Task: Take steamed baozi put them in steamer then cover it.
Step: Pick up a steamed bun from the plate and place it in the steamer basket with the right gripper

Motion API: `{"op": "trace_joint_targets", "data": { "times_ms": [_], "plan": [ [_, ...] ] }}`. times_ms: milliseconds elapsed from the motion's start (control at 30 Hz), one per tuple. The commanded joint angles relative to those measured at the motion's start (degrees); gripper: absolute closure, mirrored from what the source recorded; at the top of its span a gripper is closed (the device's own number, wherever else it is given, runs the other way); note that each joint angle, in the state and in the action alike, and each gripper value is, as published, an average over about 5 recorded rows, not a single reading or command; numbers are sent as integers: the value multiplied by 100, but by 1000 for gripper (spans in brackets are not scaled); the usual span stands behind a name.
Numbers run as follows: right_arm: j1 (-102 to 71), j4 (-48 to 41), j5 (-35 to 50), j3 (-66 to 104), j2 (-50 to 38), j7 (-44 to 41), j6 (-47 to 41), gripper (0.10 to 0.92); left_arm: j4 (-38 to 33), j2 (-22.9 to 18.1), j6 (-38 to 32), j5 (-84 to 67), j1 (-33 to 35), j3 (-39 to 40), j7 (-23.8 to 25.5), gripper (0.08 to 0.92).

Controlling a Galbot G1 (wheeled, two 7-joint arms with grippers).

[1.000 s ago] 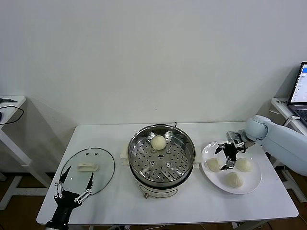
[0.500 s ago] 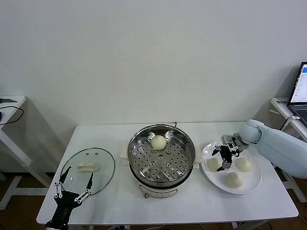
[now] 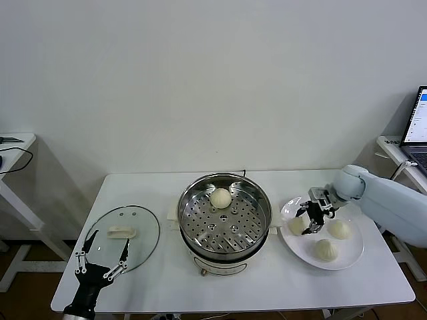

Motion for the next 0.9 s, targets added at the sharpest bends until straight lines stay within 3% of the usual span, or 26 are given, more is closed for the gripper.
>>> {"op": "trace_joint_targets", "data": {
  "times_ms": [33,267,567,900],
  "plan": [
    [1331,180,52,-24,88,-1043,189,355,-18,23,8,1,-4,1,2,177],
    [3040,768,840,-1095,777,-1442,-46,355,-28,41,11,1,-14,23,-4,177],
    [3726,1656,2330,-2268,2029,-851,-982,347,5,52,20,4,-67,-6,-13,177],
    [3469,1977,2530,-2837,2861,105,-1606,338,107,26,1,3,-147,-11,-27,177]
  ]
}}
